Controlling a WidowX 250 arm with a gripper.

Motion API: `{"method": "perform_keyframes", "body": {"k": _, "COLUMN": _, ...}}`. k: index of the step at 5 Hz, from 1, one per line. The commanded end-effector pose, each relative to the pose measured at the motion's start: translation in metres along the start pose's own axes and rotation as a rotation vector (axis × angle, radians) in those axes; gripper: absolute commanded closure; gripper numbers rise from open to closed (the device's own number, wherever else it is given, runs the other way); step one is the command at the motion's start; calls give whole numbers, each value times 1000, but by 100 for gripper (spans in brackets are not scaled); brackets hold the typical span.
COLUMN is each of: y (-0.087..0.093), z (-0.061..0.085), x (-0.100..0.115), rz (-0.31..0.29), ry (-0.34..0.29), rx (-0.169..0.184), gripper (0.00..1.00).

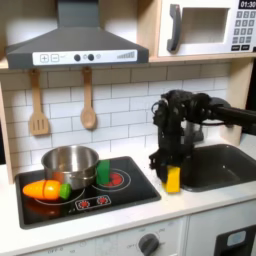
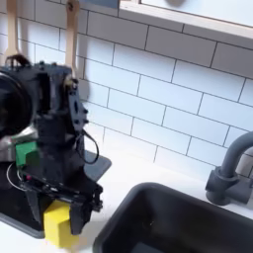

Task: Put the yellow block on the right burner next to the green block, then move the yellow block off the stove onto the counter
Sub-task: 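Put the yellow block on the right burner next to the green block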

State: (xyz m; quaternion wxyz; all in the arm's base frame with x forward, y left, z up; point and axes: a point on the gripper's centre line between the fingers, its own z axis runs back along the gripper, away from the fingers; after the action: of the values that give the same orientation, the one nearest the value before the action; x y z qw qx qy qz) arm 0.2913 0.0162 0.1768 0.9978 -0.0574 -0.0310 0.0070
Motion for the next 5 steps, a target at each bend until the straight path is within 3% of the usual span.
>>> {"method": "perform_keyframes", "body": {"k": 1, "y": 5, "z": 15, "x": 9, "rz": 39, "ry": -42, "rx": -6, "gripper": 100}}
{"method": "perform_keyframes", "body": {"k": 3, "y": 19, "z": 13, "x": 14, "rz": 68, "ry": -50, "rx": 22, "gripper": 100}}
{"method": "perform_keyframes", "body": {"k": 5, "y": 39, "z": 12, "x": 25, "rz": 117, "ry": -59, "rx": 22, "gripper": 100}}
